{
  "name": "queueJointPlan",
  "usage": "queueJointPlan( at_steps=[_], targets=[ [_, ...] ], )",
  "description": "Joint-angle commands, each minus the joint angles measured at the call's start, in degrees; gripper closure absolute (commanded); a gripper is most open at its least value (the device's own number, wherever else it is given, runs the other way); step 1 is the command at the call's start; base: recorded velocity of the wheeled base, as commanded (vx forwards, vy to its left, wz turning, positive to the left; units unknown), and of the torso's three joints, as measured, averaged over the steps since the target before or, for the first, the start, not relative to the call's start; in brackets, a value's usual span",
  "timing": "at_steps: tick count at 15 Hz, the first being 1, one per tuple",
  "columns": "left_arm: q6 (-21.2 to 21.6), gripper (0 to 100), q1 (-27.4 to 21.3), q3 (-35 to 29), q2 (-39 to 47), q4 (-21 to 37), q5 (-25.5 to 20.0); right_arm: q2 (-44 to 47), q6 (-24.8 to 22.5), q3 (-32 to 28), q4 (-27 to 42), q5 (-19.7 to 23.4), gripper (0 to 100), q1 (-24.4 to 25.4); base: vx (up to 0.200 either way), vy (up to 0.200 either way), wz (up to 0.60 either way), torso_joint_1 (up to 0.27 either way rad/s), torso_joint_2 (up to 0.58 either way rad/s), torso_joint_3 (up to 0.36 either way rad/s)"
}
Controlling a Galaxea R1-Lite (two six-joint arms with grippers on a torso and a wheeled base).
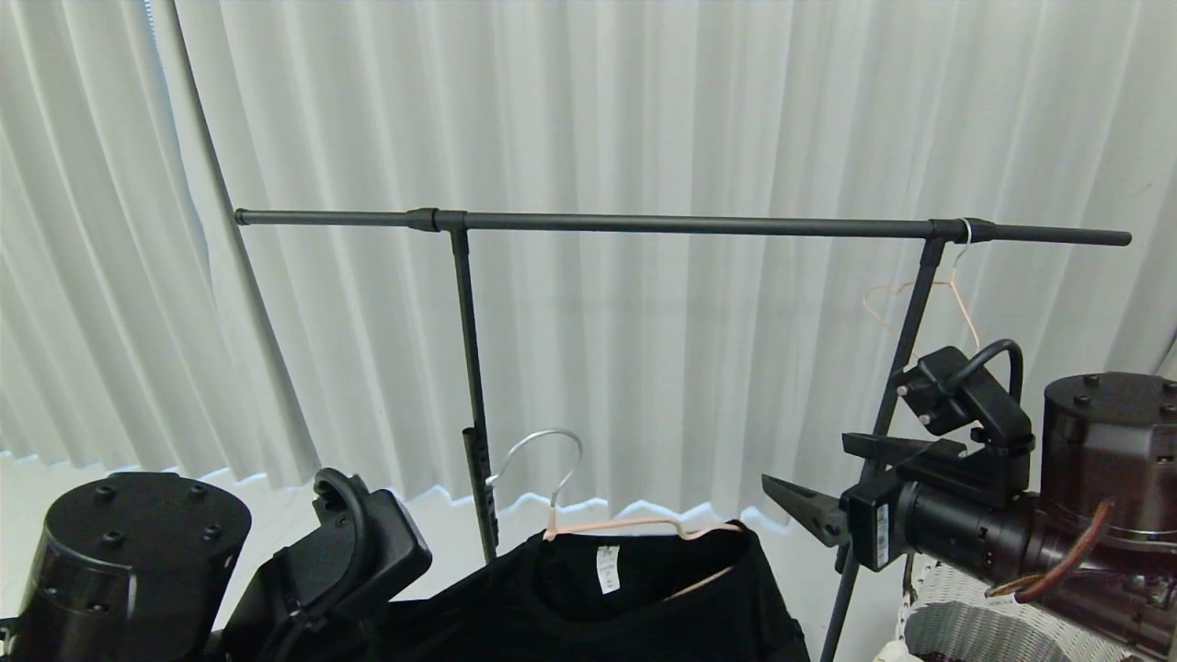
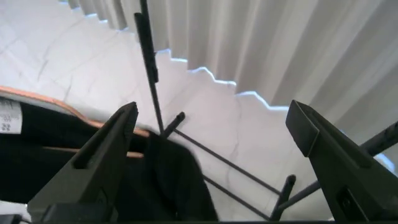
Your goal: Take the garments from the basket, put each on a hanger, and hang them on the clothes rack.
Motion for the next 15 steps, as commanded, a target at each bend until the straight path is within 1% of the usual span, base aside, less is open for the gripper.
queueJointPlan(
  at_steps=[1, 2, 4, 5, 6, 7, 8, 9, 10, 11, 12, 13, 14, 15],
  targets=[
    [-0.03, 100, -0.01, 0.30, 0.51, -0.47, -0.07, -0.78, -1.42, -0.04, 0.06, 1.17, 0, -0.33, 0.000, 0.000, 0.00, 0.000, 0.00, 0.000],
    [-0.12, 100, -0.01, 0.21, 0.51, -0.47, -0.07, -0.87, -1.86, -0.04, 0.06, 1.70, 0, -0.59, 0.000, 0.000, 0.00, 0.000, 0.00, 0.000],
    [-0.21, 100, -0.18, 0.57, 0.16, -1.97, -0.24, -2.10, -4.67, -0.13, 2.00, 4.69, 0, -0.68, 0.000, 0.000, 0.00, 0.000, 0.00, 0.000],
    [-0.21, 100, -0.18, 1.27, -0.01, -3.02, -1.03, -3.42, -6.69, -0.57, 4.63, 7.50, 0, -0.59, 0.000, 0.000, 0.00, 0.000, 0.00, 0.000],
    [-0.21, 100, -0.18, 2.06, -0.10, -4.43, -2.09, -5.09, -8.63, -1.36, 8.50, 10.93, 0, -0.51, 0.000, 0.000, 0.00, 0.000, 0.00, 0.000],
    [0.05, 100, -0.18, 2.85, -0.54, -6.45, -4.02, -6.85, -11.26, -2.94, 14.04, 15.06, 0, -0.33, 0.000, 0.000, 0.00, 0.000, 0.00, 0.000],
    [0.41, 100, -0.18, 3.03, -1.25, -7.24, -6.66, -7.82, -14.25, -4.87, 19.22, 18.22, 0, -0.07, 0.000, 0.000, 0.00, 0.000, 0.00, 0.000],
    [1.11, 100, -0.36, 3.03, -1.42, -7.33, -8.33, -7.90, -17.68, -7.24, 23.97, 21.30, 0, 0.37, 0.000, 0.000, 0.00, 0.000, 0.00, 0.000],
    [3.66, 100, -0.44, 3.11, -1.42, -7.33, -9.03, -7.29, -21.02, -10.32, 28.72, 24.29, 0, 0.99, 0.000, 0.000, 0.00, 0.000, 0.00, 0.000],
    [5.94, 100, -0.44, 3.20, -1.42, -7.33, -9.29, -5.88, -23.83, -13.84, 33.29, 26.05, 0, 2.13, 0.000, 0.000, 0.00, 0.000, 0.00, 0.000],
    [7.09, 100, -0.62, 3.11, -1.25, -7.24, -9.91, -4.30, -25.76, -16.74, 36.80, 27.01, 0, 3.27, 0.000, 0.000, 0.00, 0.000, 0.00, 0.000],
    [7.70, 100, -1.41, 2.94, -1.16, -7.33, -10.35, -2.19, -27.08, -19.90, 40.14, 27.98, 0, 4.77, 0.000, 0.000, 0.00, 0.000, 0.00, 0.000],
    [7.70, 100, -1.85, 2.85, -1.16, -7.33, -10.35, -0.87, -27.61, -21.48, 41.72, 28.33, 0, 5.73, 0.000, 0.000, 0.00, 0.000, 0.00, 0.000],
    [7.70, 100, -2.73, 2.76, -1.33, -7.33, -10.35, 2.20, -27.79, -23.50, 43.04, 28.42, 0, 7.84, 0.000, 0.000, 0.00, 0.000, 0.00, 0.000]
  ],
)
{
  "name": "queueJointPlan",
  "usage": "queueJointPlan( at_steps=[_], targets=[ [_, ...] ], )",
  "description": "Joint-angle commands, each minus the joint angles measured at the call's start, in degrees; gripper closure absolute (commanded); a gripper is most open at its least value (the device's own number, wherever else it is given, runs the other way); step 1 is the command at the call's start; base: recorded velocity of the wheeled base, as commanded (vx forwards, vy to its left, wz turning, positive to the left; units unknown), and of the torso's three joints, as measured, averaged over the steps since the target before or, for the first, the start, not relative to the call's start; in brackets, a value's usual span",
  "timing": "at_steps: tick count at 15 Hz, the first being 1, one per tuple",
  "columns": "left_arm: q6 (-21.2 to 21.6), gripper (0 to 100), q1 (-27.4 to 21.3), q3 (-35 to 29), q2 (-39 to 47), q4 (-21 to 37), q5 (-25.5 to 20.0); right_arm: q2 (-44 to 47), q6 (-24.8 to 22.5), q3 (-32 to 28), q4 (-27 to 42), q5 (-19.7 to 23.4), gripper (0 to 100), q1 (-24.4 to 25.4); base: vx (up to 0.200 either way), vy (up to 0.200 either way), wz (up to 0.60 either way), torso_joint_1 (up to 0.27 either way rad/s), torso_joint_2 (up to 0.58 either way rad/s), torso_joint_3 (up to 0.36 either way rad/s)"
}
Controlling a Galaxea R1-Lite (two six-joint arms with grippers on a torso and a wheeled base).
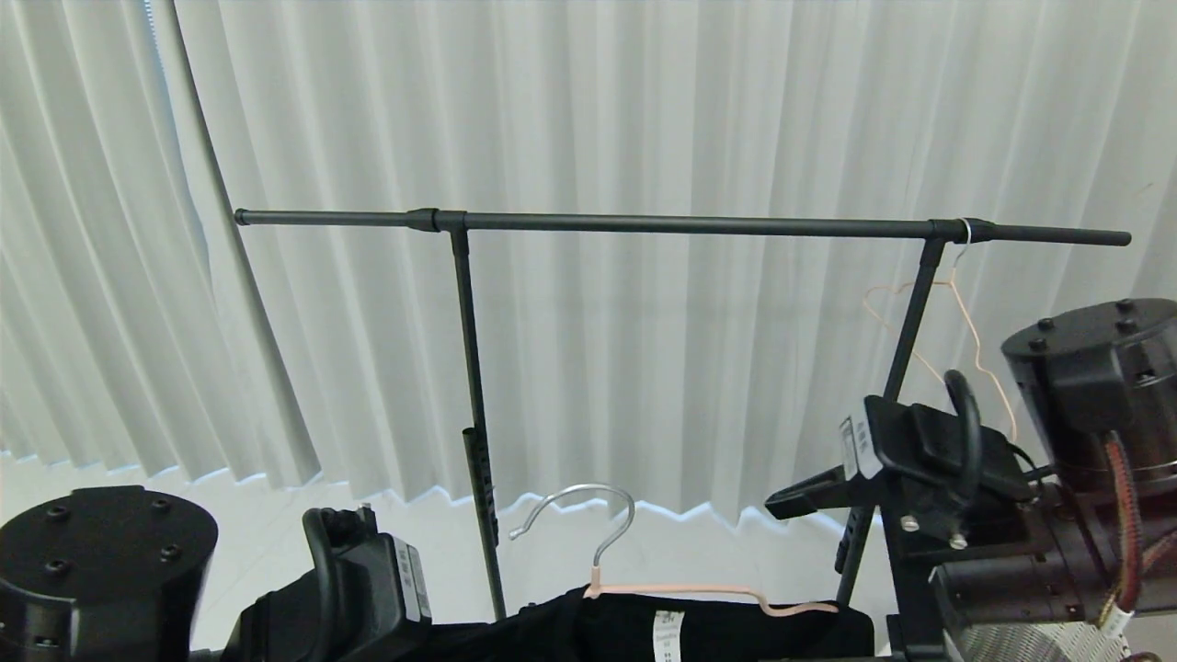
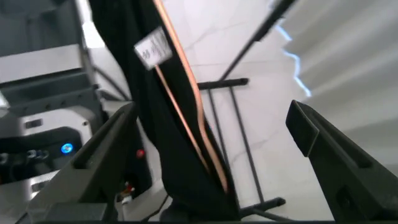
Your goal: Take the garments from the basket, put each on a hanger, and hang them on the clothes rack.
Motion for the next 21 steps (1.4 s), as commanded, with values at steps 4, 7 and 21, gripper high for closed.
queueJointPlan(
  at_steps=[4, 7, 21],
  targets=[
    [0.01, 100, -1.21, -0.38, -0.77, -0.19, 0.14, 10.19, -0.67, -4.06, 1.33, -0.17, 0, 5.52, 0.000, 0.000, 0.00, 0.000, 0.00, 0.000],
    [-0.08, 100, -1.29, -0.47, -1.21, -0.19, 0.05, 10.80, -0.40, -3.80, 1.33, -2.98, 0, 4.91, 0.000, 0.000, 0.00, 0.000, 0.00, 0.000],
    [-0.52, 0, -1.47, -1.08, -1.38, -0.19, 0.23, 10.10, -2.69, -3.36, -3.33, -4.30, 100, 3.85, 0.000, 0.000, 0.00, 0.000, 0.00, 0.000]
  ],
)
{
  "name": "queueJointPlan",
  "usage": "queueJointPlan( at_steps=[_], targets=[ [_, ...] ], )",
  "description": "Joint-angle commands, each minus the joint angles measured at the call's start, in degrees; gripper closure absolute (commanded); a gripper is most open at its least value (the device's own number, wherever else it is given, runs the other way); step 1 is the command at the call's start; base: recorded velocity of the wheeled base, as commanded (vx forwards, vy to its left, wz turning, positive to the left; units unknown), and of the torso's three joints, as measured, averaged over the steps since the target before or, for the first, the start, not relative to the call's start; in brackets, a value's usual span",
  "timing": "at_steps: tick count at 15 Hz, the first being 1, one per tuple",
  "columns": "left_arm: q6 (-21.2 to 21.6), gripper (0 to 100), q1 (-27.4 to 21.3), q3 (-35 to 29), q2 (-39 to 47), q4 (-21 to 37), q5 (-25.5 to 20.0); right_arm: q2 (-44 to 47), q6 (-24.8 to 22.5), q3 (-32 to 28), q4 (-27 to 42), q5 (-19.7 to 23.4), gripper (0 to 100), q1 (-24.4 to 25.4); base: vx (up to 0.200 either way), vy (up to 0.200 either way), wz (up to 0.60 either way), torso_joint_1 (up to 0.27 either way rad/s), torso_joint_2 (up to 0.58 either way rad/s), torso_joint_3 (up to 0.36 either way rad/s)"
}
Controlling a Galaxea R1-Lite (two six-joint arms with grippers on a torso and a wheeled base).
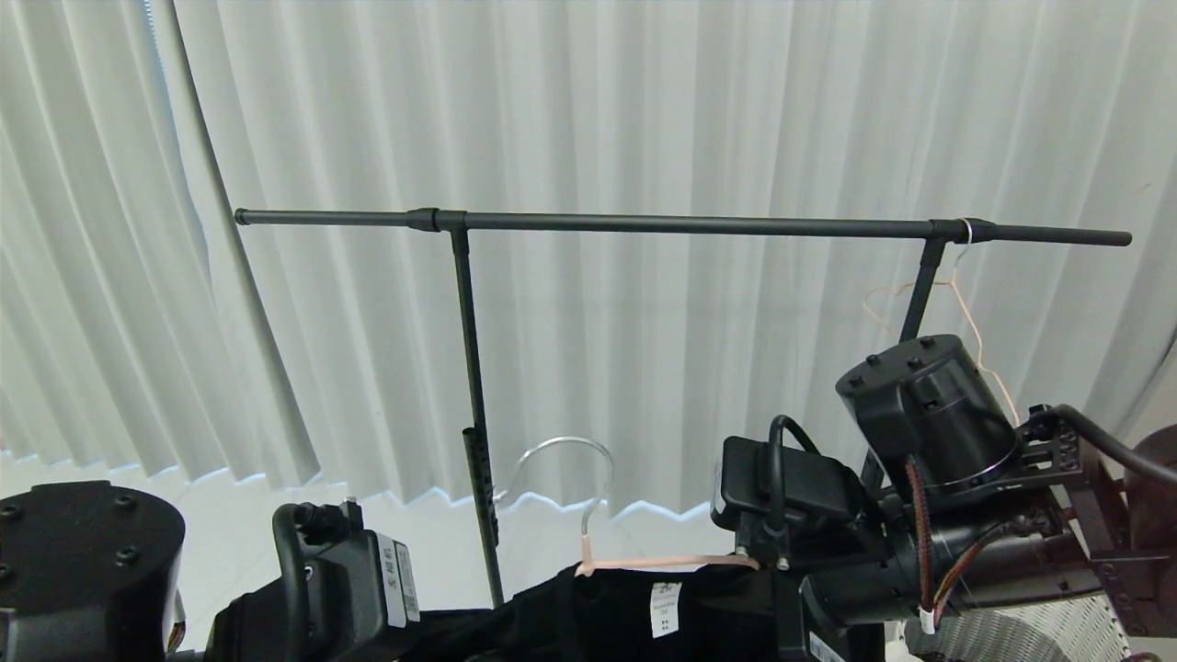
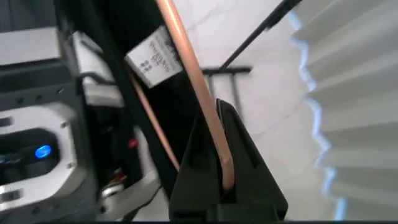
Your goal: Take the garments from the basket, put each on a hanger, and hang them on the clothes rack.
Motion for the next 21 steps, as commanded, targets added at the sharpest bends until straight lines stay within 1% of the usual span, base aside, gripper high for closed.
queueJointPlan(
  at_steps=[1, 2, 3, 5, 7, 9, 11, 12, 13, 14, 15, 16, 18, 21],
  targets=[
    [-0.08, 0, 0.04, 0.03, -0.01, 0.08, 0.06, -1.14, -1.72, 0.78, -1.76, 0.21, 100, 0.03, 0.000, 0.000, 0.00, 0.000, 0.00, 0.000],
    [-0.08, 0, 0.04, 0.03, -0.01, 0.08, 0.14, -1.32, -2.43, 1.13, -2.73, 0.12, 100, -0.06, 0.000, 0.000, 0.00, 0.000, 0.00, 0.000],
    [-0.26, 0, 0.39, 0.21, -0.53, 0.08, 0.14, -2.28, -4.45, 2.63, -5.71, 0.12, 100, -0.68, 0.000, 0.000, 0.00, 0.000, 0.00, 0.000],
    [-0.35, 0, 0.92, 1.61, -2.47, 0.08, 0.14, -3.87, -6.47, 5.17, -8.97, -0.05, 100, -2.61, 0.000, 0.000, 0.00, 0.000, 0.00, 0.000],
    [-0.26, 0, 0.92, 3.02, -5.10, 0.08, 0.14, -5.18, -6.73, 6.84, -10.46, -0.76, 100, -4.63, 0.000, 0.000, 0.00, 0.000, 0.00, 0.000],
    [-0.26, 0, 1.01, 5.66, -9.23, 0.08, 0.32, -7.65, -6.47, 8.07, -10.55, -1.55, 100, -9.55, 0.000, 0.000, 0.00, 0.000, 0.00, 0.000],
    [-0.26, 0, 2.33, 6.80, -10.55, 0.08, 0.49, -8.61, -5.50, 7.99, -10.46, -1.46, 100, -13.07, 0.000, 0.000, 0.00, 0.000, 0.00, 0.000],
    [-0.26, 0, 4.08, 7.41, -10.38, 0.08, 0.49, -9.40, -3.39, 7.72, -10.55, -1.46, 100, -13.77, 0.000, 0.000, 0.00, 0.000, 0.00, 0.000],
    [-0.17, 0, 7.07, 8.03, -9.76, 0.08, 0.49, -10.46, -1.11, 7.55, -10.55, -1.55, 100, -13.77, 0.000, 0.000, 0.00, 0.000, 0.00, 0.000],
    [-0.08, 0, 11.29, 8.56, -8.27, 0.08, 0.49, -11.69, 0.83, 7.55, -10.46, -1.46, 100, -13.77, 0.000, 0.000, 0.00, 0.000, 0.00, 0.000],
    [-0.08, 0, 13.84, 8.82, -6.77, 0.08, 0.49, -12.48, 1.79, 7.55, -10.37, -1.37, 100, -13.77, 0.000, 0.000, 0.00, 0.000, 0.00, 0.000],
    [-0.17, 0, 18.23, 8.29, -3.17, 0.08, 0.41, -13.27, 2.23, 7.55, -10.46, -1.28, 100, -13.77, 0.000, 0.000, 0.00, 0.000, 0.00, 0.000],
    [-0.08, 0, 20.43, 6.45, 0.87, 0.08, 0.32, -14.24, 2.23, 7.37, -10.64, -1.20, 100, -13.42, 0.000, 0.000, 0.00, 0.000, 0.00, 0.000],
    [-0.08, 0, 20.43, 5.13, 3.95, 0.08, 0.14, -14.94, 2.23, 7.46, -10.64, -1.20, 100, -12.89, 0.000, 0.000, 0.00, 0.000, 0.00, 0.000]
  ],
)
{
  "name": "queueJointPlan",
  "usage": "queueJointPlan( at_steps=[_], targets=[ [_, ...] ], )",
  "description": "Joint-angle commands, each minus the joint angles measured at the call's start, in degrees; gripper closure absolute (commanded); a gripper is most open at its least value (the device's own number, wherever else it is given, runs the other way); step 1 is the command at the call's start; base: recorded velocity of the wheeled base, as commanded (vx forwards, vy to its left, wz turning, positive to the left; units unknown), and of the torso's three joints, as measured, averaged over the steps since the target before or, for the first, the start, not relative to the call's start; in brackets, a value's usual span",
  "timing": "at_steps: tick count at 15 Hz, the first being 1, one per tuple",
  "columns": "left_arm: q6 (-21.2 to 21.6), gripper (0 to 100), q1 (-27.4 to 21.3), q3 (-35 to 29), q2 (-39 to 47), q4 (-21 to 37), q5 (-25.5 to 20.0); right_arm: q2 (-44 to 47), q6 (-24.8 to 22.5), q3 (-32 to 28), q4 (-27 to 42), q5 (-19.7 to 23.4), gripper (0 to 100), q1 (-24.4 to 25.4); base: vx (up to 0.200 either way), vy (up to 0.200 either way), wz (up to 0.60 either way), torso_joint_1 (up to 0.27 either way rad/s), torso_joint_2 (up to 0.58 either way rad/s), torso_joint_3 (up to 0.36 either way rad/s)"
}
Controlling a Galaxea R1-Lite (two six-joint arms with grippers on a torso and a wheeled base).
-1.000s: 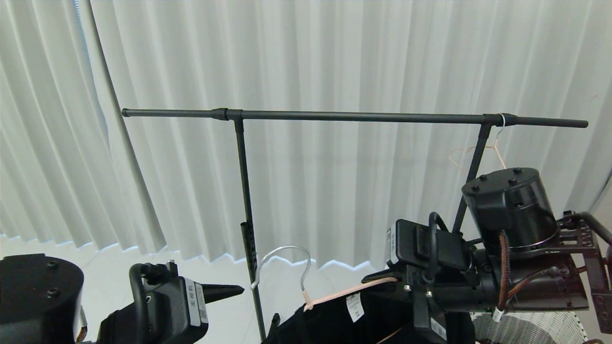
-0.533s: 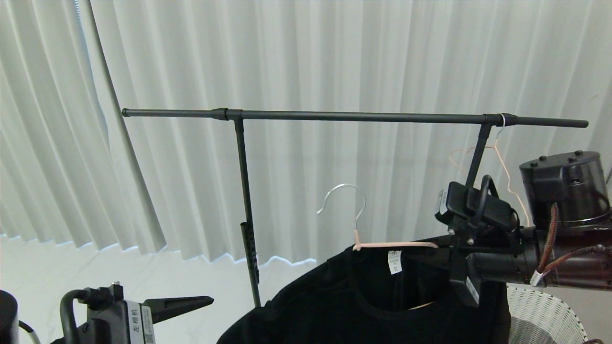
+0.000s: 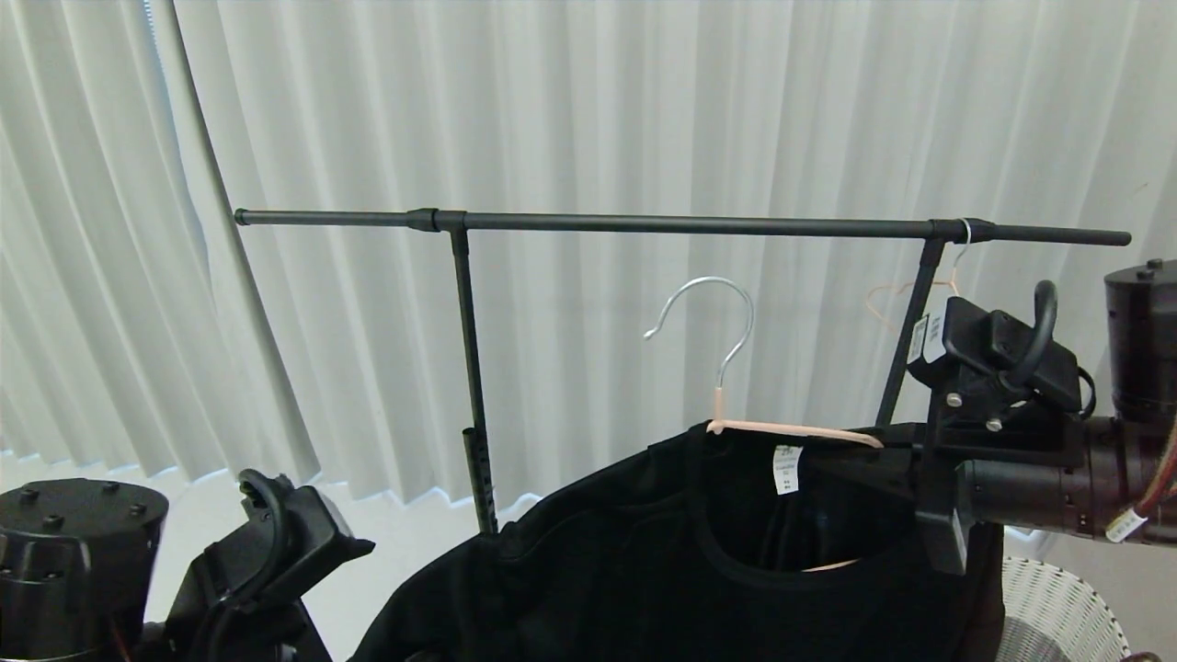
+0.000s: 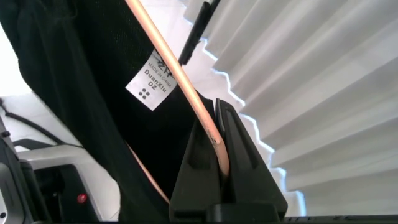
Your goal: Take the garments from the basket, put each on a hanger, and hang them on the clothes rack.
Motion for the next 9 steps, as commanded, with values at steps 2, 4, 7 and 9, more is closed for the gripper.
queueJointPlan(
  at_steps=[2, 4, 7, 9],
  targets=[
    [0.14, 100, 0.43, -0.34, 3.27, -0.03, 0.27, -0.82, 0.12, 0.14, -0.05, -0.12, 100, -0.13, 0.000, 0.000, 0.00, 0.000, 0.00, 0.000],
    [-0.12, 100, 4.21, -0.69, 3.27, -0.03, 0.45, -0.73, 1.08, 0.40, 0.03, -0.29, 100, -0.92, 0.000, 0.000, 0.00, 0.000, 0.00, 0.000],
    [-0.03, 100, 13.53, -3.24, 3.10, -0.03, 0.36, -0.55, 3.90, 0.31, -0.05, -0.82, 100, -2.50, 0.000, 0.000, 0.00, 0.000, 0.00, 0.000],
    [0.05, 100, 17.83, -3.24, 3.27, -0.03, 0.36, -0.64, 5.83, 0.31, -0.05, -0.99, 100, -3.03, 0.000, 0.000, 0.00, 0.000, 0.00, 0.000]
  ],
)
